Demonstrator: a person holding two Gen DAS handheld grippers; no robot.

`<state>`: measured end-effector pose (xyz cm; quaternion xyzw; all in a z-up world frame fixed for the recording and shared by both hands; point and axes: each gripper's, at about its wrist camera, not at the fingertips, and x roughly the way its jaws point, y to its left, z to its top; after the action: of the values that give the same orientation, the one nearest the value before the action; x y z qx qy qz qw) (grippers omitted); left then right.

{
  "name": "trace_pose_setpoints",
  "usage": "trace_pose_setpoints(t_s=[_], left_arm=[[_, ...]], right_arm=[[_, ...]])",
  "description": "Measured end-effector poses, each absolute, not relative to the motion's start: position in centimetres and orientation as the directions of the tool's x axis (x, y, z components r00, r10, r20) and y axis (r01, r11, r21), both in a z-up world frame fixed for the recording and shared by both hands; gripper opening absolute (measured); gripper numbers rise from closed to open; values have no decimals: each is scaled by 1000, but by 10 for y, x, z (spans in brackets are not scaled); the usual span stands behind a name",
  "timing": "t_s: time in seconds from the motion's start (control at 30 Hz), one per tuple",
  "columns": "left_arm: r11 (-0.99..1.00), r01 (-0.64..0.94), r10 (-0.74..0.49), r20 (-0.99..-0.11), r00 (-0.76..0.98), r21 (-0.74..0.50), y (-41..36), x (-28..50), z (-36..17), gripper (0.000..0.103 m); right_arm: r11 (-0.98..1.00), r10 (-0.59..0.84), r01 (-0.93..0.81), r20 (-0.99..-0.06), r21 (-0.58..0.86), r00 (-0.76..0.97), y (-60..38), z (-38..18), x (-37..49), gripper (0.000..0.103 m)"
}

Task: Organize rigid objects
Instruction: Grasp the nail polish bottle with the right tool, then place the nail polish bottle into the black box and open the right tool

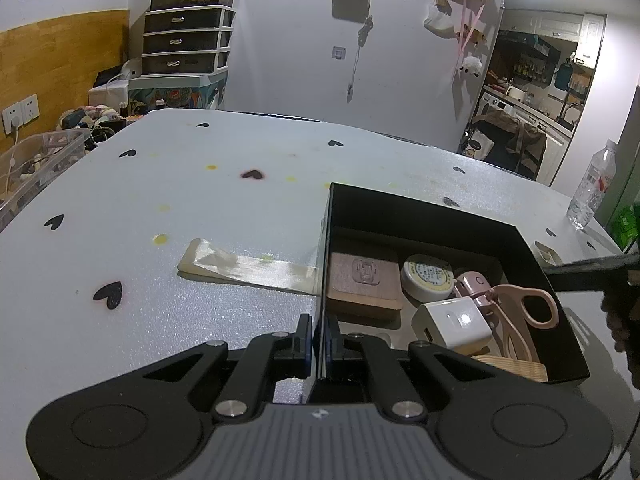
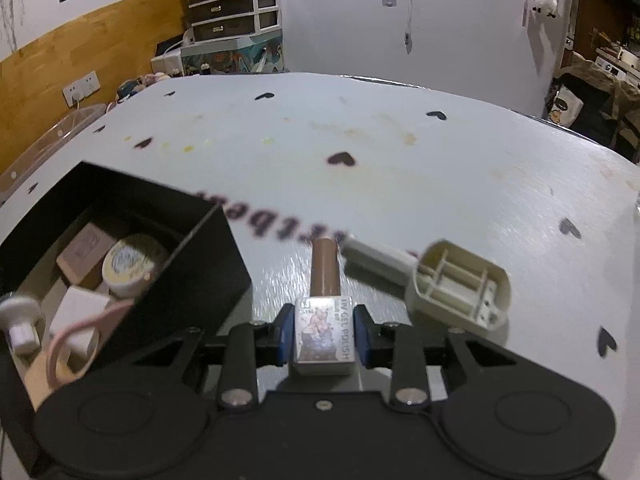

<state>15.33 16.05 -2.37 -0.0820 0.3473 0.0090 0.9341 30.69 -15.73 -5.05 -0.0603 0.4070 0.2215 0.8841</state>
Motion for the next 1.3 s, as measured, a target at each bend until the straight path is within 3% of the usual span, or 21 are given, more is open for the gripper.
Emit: trace_pose_setpoints(t_s=[0.27, 0.53, 0.73, 1.13, 1.23, 1.3], left_arm=[[986, -72, -42, -648, 760, -148, 161, 152, -23, 6], [986, -72, -45, -646, 762, -152, 161, 151, -23, 6], [986, -71, -45, -647, 761, -152, 161, 151, -23, 6], [986, -69, -47, -647, 761, -154, 161, 151, -22, 6], [986, -69, -48, -646, 762, -155, 161, 151, -22, 6], [985, -69, -50, -646, 762, -157, 160, 151, -23, 6]], right_arm=[[903, 410, -376, -670, 206, 619, -185, -19, 286, 32], [778, 600, -578, -564, 246, 567, -140, 35, 255, 32], [632, 679, -737, -629, 238, 379, -75, 28, 243, 32], [570, 647, -787, -719, 238, 251, -14, 2, 244, 32], [598, 623, -765, -739, 240, 256, -14, 0, 245, 38], [607, 623, -757, -737, 241, 264, -19, 3, 245, 56]])
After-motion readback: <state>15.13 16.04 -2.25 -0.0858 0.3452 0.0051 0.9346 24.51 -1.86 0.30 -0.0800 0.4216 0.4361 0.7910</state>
